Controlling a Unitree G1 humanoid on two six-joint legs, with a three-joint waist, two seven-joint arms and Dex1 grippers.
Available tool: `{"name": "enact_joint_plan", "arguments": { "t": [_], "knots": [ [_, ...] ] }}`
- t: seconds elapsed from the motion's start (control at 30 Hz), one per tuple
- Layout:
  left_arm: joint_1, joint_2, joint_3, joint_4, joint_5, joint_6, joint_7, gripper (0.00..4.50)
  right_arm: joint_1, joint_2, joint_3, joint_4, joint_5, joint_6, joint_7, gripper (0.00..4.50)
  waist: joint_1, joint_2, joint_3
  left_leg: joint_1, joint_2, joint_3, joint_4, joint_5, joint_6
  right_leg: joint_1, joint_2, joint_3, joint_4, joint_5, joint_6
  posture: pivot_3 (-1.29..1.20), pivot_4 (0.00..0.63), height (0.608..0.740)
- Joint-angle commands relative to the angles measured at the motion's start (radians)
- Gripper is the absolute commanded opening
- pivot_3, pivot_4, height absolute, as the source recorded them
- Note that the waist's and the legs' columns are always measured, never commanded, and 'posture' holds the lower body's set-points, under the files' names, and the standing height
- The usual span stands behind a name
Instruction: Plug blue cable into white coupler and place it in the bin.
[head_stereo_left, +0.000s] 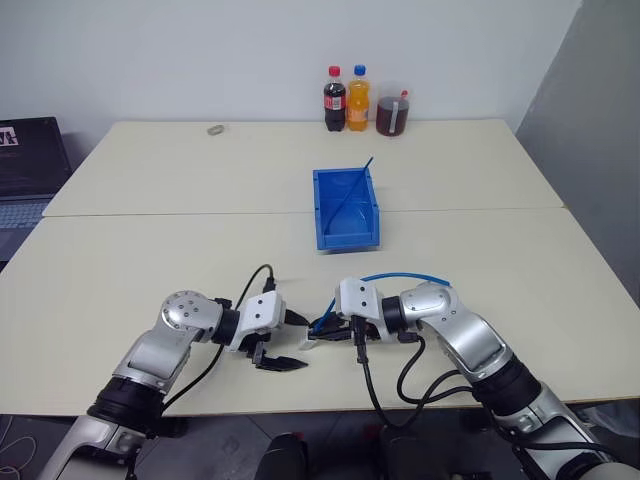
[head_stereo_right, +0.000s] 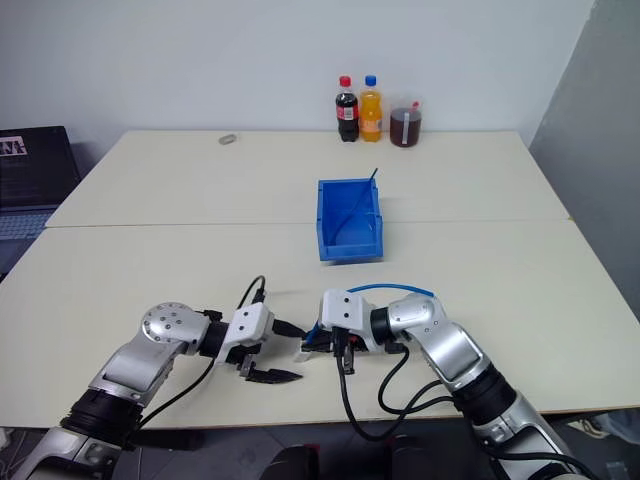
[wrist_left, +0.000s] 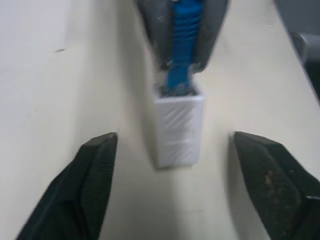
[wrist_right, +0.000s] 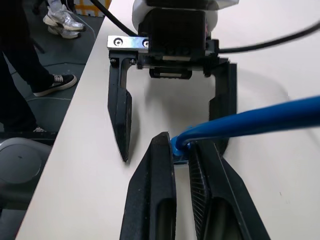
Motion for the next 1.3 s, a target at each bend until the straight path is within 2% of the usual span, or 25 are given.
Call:
{"name": "enact_joint_plan", "arguments": {
  "t": [0.03,0.1,0.2,0.3,0.43,0.6,0.67,0.7,0.83,0.97,1.03,1.07,1.17,1.2,1.3],
  "knots": [
    [0.024,0.019,0.098,-0.097,-0.068,0.061,0.061,4.5,-0.003,0.007,-0.112,-0.092,0.073,0.081,-0.065,0.09,0.0,0.0,0.0,-0.003,0.0,0.0,0.001,0.0,0.0,-0.003,0.0,0.0,0.0,0.0,0.0,0.0,0.15,0.74],
    [0.033,0.024,0.131,-0.128,-0.089,0.094,0.086,4.5,-0.009,0.018,-0.17,-0.128,0.113,0.13,-0.099,0.09,0.002,-0.001,0.004,-0.011,0.0,-0.002,0.004,0.0,0.0,-0.008,0.0,-0.001,0.001,0.001,0.0,0.0,0.15,0.74],
    [0.033,0.02,0.194,-0.18,-0.131,0.162,0.149,4.5,-0.06,0.041,-0.309,-0.172,0.196,0.23,-0.181,0.09,0.004,-0.003,0.01,-0.013,0.0,-0.003,0.004,0.0,0.0,-0.008,-0.001,-0.001,0.0,0.002,-0.002,0.0,0.15,0.74],
    [0.002,0.008,0.238,-0.22,-0.16,0.245,0.225,4.5,-0.161,0.045,-0.424,-0.123,0.242,0.282,-0.258,0.09,0.005,-0.004,0.016,-0.013,-0.001,-0.003,0.004,0.0,0.0,-0.008,-0.002,-0.002,0.001,0.002,-0.002,0.0,0.15,0.74],
    [-0.065,-0.003,0.235,-0.222,-0.146,0.28,0.291,4.5,-0.334,0.055,-0.457,0.116,0.212,0.226,-0.313,0.09,0.004,-0.003,0.019,-0.012,-0.001,-0.003,0.004,0.0,0.0,-0.008,-0.002,-0.003,0.001,0.002,-0.002,0.0,0.15,0.74],
    [-0.122,-0.01,0.223,-0.207,-0.155,0.304,0.302,4.5,-0.554,0.101,-0.433,0.544,0.118,0.052,-0.372,0.09,-0.004,-0.003,0.02,-0.013,-0.001,0.0,0.004,0.0,0.0,-0.009,-0.002,-0.002,0.0,0.004,-0.004,0.0,0.15,0.74],
    [-0.133,-0.009,0.218,-0.198,-0.147,0.298,0.304,4.5,-0.626,0.105,-0.409,0.694,0.09,0.008,-0.339,0.79,-0.005,-0.003,0.02,-0.013,-0.001,0.001,0.004,0.0,0.0,-0.009,-0.002,0.0,0.001,0.004,-0.005,0.0,0.15,0.74],
    [-0.138,-0.009,0.216,-0.194,-0.143,0.294,0.306,4.5,-0.654,0.102,-0.398,0.754,0.074,-0.015,-0.321,0.91,-0.005,-0.003,0.02,-0.014,-0.002,0.002,0.004,0.0,0.0,-0.011,-0.003,0.0,0.001,0.004,-0.005,0.0,0.15,0.74],
    [-0.157,-0.006,0.212,-0.181,-0.135,0.288,0.313,4.5,-0.74,0.046,-0.324,0.917,-0.01,-0.109,-0.204,1.85,-0.002,-0.003,0.02,-0.016,-0.002,0.004,0.003,0.0,-0.001,-0.014,-0.004,0.0,0.001,0.004,-0.005,0.0,0.15,0.74],
    [-0.166,-0.001,0.216,-0.171,-0.127,0.282,0.321,4.5,-0.768,-0.039,-0.249,0.939,-0.068,-0.141,-0.037,2.87,0.004,-0.003,0.02,-0.022,-0.003,0.006,0.004,0.0,-0.001,-0.018,-0.006,0.0,0.001,0.004,-0.005,0.0,0.15,0.74],
    [-0.171,-0.003,0.217,-0.159,-0.119,0.274,0.326,4.5,-0.753,-0.11,-0.195,0.928,-0.11,-0.168,0.072,3.28,0.005,-0.003,0.02,-0.026,-0.004,0.007,0.005,0.0,-0.001,-0.022,-0.007,0.0,0.002,0.005,-0.004,0.0,0.15,0.74],
    [-0.174,-0.004,0.217,-0.152,-0.116,0.27,0.329,4.5,-0.743,-0.146,-0.169,0.917,-0.13,-0.179,0.128,3.63,0.006,-0.003,0.02,-0.028,-0.004,0.006,0.006,0.0,-0.001,-0.023,-0.007,0.0,0.002,0.005,-0.004,0.0,0.15,0.74],
    [-0.181,-0.002,0.217,-0.127,-0.104,0.255,0.335,4.5,-0.721,-0.223,-0.122,0.891,-0.172,-0.221,0.23,4.33,0.007,-0.003,0.021,-0.028,-0.004,0.006,0.007,0.0,-0.001,-0.024,-0.007,0.0,0.002,0.005,-0.004,0.0,0.15,0.74],
    [-0.186,0.001,0.219,-0.113,-0.101,0.259,0.339,4.5,-0.71,-0.254,-0.112,0.877,-0.182,-0.229,0.266,4.47,0.007,-0.003,0.021,-0.029,-0.004,0.006,0.007,0.0,-0.001,-0.024,-0.007,-0.001,0.002,0.005,-0.004,0.0,0.15,0.74],
    [-0.207,0.002,0.231,-0.078,-0.096,0.269,0.357,4.5,-0.678,-0.317,-0.111,0.848,-0.193,-0.24,0.324,4.47,0.007,-0.003,0.021,-0.029,-0.004,0.006,0.007,0.0,-0.001,-0.024,-0.007,0.0,0.002,0.005,-0.004,0.0,0.15,0.74]
  ]
}}
